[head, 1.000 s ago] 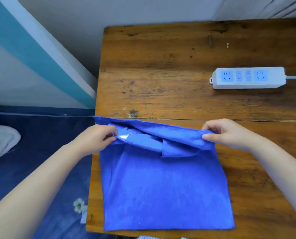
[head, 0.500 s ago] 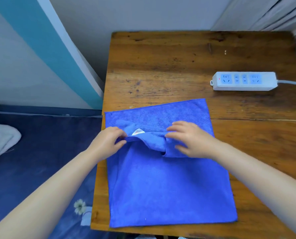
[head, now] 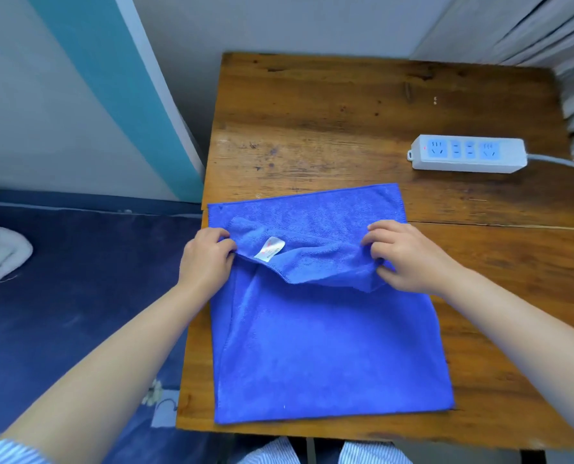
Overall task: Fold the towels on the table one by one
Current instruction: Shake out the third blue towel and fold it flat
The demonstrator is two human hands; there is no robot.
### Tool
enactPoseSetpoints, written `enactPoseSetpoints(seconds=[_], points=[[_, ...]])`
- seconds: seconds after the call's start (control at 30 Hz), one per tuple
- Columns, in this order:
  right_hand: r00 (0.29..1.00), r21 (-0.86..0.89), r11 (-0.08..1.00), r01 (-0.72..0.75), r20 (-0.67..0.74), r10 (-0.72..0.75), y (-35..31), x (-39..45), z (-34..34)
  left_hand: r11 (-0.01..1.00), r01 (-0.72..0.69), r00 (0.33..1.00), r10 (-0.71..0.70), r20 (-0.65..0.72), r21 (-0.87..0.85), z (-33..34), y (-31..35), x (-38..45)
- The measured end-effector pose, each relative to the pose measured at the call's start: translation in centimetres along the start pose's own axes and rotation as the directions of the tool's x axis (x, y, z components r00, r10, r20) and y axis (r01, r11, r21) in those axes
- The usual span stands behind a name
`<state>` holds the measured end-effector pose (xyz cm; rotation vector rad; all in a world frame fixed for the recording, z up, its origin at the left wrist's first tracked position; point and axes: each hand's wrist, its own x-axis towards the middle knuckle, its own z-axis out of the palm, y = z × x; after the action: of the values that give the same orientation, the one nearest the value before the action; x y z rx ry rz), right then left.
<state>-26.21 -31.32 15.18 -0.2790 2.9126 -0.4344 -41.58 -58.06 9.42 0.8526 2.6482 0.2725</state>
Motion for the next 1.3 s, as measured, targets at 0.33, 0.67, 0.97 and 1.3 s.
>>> enactPoseSetpoints(seconds=[0.33,0.67,0.97,1.3], points=[[0.68,0.605,0.361,-0.71,0.455,0.575,4.2,-1.6,-2.9,0.728,0.406,0.753,0.077,0.654,-0.553,-5.9,-0.7,0.0],[0.674,0.265,0.645,-0.717,0.027,0.738,7.6,3.7,-1.0,0.955,0.233,0.973,-0.229,0.042,-0.185,-4.3,-1.6,4.6],[0.741,0.053,0.739,-0.671,0.053,0.669,9.0,5.5,0.9,0.94,-0.158,0.97,0.091,0.224,0.303,-2.5,-2.5,6.8],[0.824,0.057,0.827,-0.559,0.155,0.545,10.1,6.5,0.3,0.994,-0.106,0.976,0.104,0.191,-0.002,-2.5,-3.4,6.8]])
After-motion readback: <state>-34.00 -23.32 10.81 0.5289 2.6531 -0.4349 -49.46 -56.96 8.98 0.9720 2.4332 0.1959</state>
